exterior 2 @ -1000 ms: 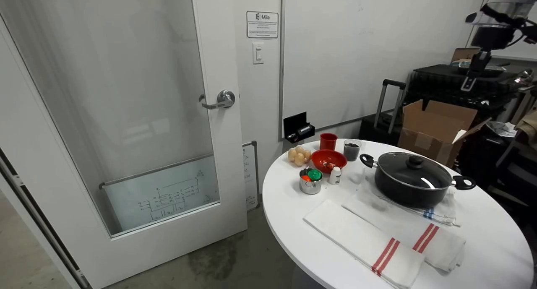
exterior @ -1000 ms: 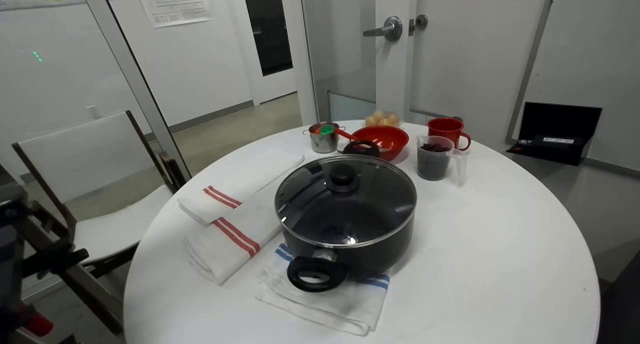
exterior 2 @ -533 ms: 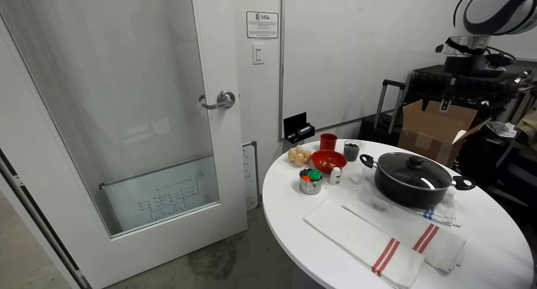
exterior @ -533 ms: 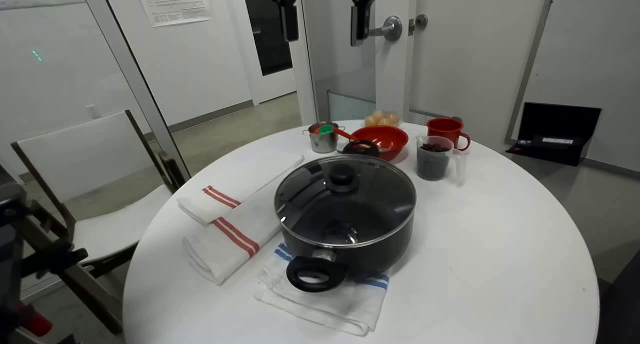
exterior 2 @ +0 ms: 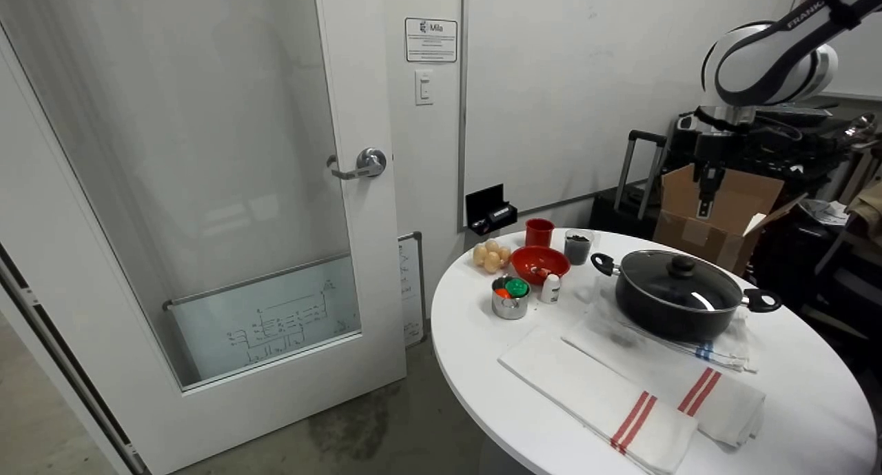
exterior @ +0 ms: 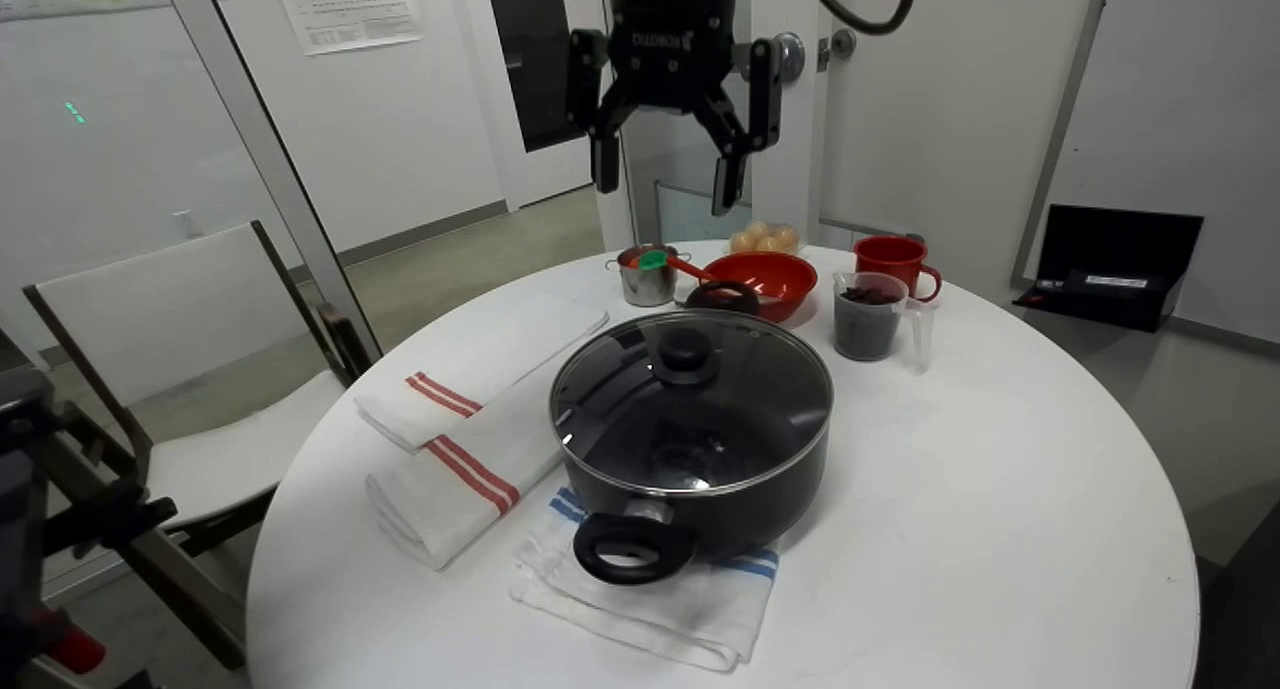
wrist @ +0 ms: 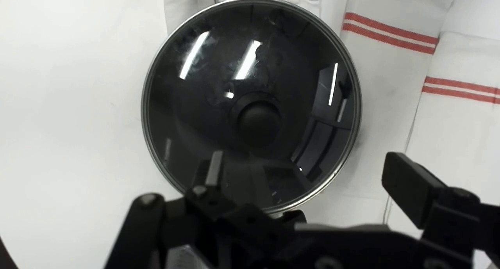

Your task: Remove the lid from the pot and place it on the table

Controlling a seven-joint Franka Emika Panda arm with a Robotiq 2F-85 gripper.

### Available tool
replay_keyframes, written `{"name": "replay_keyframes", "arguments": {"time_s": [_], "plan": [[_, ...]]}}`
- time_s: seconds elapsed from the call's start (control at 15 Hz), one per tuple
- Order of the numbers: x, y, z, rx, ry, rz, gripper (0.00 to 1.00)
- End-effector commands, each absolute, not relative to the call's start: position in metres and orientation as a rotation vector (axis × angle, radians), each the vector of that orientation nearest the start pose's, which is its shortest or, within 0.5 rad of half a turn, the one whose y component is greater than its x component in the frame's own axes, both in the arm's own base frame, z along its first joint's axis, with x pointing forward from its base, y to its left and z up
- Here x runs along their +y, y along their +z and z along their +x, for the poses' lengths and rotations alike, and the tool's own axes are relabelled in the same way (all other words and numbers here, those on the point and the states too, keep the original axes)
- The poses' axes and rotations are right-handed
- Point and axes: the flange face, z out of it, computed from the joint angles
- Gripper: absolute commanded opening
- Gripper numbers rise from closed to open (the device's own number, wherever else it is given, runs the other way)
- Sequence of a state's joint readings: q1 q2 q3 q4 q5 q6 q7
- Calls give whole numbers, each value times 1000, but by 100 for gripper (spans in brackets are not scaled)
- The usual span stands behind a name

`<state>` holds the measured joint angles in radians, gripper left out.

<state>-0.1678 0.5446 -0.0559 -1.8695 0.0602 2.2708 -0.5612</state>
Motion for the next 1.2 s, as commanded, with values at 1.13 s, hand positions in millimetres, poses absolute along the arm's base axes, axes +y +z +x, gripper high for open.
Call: {"name": "replay_keyframes", "arguments": {"time_s": [1.13], "plan": [[-134, 98, 621, -689, 189, -3083, 100]]}}
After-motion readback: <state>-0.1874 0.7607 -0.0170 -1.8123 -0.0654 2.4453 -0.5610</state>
